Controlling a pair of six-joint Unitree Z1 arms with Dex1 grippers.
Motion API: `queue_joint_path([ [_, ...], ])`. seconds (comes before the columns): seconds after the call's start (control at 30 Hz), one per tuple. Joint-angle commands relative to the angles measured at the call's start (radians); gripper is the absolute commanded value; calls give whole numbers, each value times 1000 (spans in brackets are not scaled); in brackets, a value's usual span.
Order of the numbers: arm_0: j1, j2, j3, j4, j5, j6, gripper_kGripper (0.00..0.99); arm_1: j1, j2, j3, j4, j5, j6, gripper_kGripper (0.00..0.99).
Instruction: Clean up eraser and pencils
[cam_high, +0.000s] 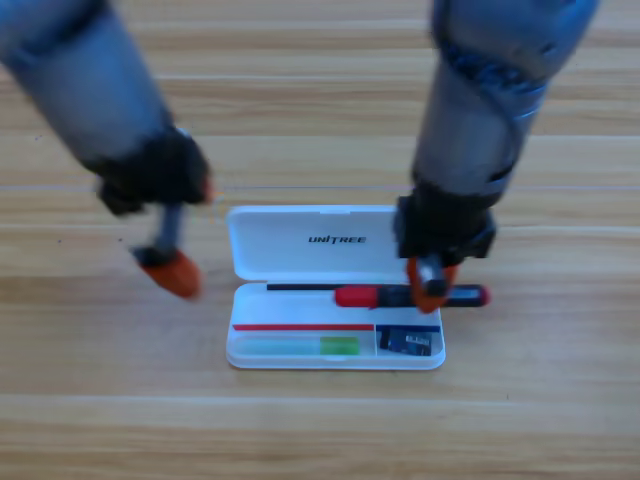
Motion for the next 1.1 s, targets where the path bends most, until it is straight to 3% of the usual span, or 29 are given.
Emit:
queue_joint_path([
  [0.03, 212, -182, 112, 15, -14, 94, 990, 54, 169, -108, 32, -32, 4, 0],
  [0.2, 361, -235, 186, 13, -102, 192, 990, 61, 238, -212, 63, -55, 2, 0],
  [0.37, 425, -258, 219, 9, -142, 235, 990, 63, 275, -277, 75, -66, 2, 0],
  [1.0, 433, -277, 278, -22, -160, 238, 990, 63, 307, -326, 76, -104, -1, 0],
  [1.03, 434, -278, 278, -23, -161, 238, 990, 63, 305, -324, 76, -104, 1, 87],
  [1.1, 436, -280, 278, -25, -161, 238, 990, 63, 302, -324, 81, -104, 1, 379],
])
